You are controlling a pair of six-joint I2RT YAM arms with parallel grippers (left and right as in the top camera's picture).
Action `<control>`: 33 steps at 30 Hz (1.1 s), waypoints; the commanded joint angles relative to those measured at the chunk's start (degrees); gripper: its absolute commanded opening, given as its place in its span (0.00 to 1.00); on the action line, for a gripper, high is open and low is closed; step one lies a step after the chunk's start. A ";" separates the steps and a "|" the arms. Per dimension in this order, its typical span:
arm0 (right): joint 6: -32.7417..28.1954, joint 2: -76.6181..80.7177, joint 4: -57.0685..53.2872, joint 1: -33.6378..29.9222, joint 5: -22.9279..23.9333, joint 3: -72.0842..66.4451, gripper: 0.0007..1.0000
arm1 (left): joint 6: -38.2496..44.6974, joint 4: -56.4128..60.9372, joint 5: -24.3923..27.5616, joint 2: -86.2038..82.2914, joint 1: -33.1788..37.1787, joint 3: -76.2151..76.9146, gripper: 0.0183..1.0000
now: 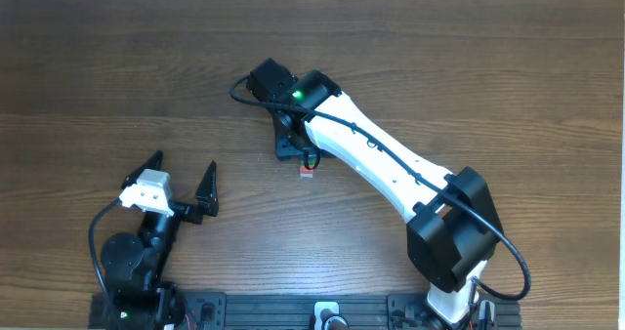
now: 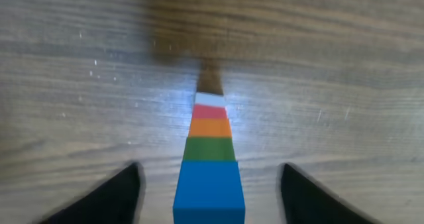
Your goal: Stack Cubes
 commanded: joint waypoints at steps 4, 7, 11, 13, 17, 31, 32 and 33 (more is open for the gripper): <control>-1.38 0.07 2.54 -1.99 0.11 0.13 0.99 | 0.83 0.35 0.33 -0.50 0.31 -0.59 1.00; -5.20 -0.96 3.17 -4.66 0.35 2.58 0.99 | 0.83 0.35 0.33 -0.50 0.31 -0.59 1.00; -10.73 -3.63 3.23 -11.52 1.42 6.82 0.99 | 0.83 0.35 0.35 -0.50 0.31 -0.59 1.00; -14.10 -5.07 2.99 -16.44 1.38 8.87 0.99 | 0.83 0.35 0.33 -0.50 0.31 -0.59 1.00; -17.70 -7.89 0.44 -24.22 1.38 9.33 0.99 | 0.83 0.35 0.35 -0.50 0.31 -0.59 1.00; -30.60 -41.86 8.59 -46.18 -2.14 -22.27 0.99 | 0.83 0.35 0.33 -0.50 0.31 -0.59 1.00; -30.91 -45.51 9.49 -46.88 -2.54 -25.03 0.99 | 0.83 0.35 0.33 -0.50 0.31 -0.59 1.00; -31.10 -49.16 10.45 -47.32 -2.51 -27.61 0.99 | 0.83 0.35 0.35 -0.50 0.31 -0.59 1.00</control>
